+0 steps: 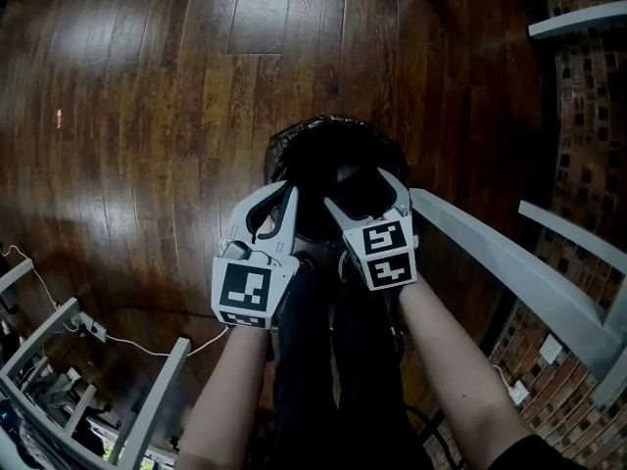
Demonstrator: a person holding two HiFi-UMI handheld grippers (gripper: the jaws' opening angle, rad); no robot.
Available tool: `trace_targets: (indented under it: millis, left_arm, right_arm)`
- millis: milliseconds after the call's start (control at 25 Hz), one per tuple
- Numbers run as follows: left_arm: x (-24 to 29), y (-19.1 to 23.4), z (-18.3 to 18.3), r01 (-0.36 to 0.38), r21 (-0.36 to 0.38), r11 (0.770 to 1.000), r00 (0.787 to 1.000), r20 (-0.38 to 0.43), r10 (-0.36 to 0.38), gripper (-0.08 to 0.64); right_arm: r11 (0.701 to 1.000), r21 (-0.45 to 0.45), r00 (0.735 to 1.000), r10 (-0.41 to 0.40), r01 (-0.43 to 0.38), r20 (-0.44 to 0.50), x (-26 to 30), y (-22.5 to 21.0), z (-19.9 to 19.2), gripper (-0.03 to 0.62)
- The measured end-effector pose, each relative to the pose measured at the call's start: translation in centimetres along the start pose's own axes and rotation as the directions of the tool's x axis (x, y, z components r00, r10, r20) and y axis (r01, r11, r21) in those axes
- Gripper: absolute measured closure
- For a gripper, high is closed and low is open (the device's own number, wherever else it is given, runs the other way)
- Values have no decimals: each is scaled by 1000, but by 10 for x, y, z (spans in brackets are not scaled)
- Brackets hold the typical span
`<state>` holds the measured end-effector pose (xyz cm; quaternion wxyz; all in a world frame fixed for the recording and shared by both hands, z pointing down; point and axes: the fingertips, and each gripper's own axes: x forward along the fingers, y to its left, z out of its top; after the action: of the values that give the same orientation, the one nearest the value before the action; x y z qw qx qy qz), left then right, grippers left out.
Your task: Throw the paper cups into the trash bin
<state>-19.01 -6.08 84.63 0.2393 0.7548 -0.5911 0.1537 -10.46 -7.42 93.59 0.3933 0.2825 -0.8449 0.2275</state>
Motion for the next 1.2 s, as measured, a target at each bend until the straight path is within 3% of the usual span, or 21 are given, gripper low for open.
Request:
trace_targets:
  millis: [320,600,960,1040,1200]
  left_arm:
    - [-9,-3,17,8,7,1000,1000,3,-8,556]
    - [-21,-7,52,9,23,1000,1000,29,-10,555]
    - [-32,-24,121,30,73,997,996,78,-36,555]
    - [-35,-24,144,24,88,996,993,109,-34,555]
    - [-45,-24,189,9,108,994,986,165,-27,557]
  right_arm:
    - [1000,-7,1000,-14,14,8,-17,5,16,193]
    - [999,-2,996,-34,34,86,-48,6,54,195]
    - [998,-24,980,-51,56,192,-102,0,118,241]
    - [997,-30,968,-62,71,244,-115,-4,140,284]
    - [995,-46,941,-65,85,333,-144,-4,184,304]
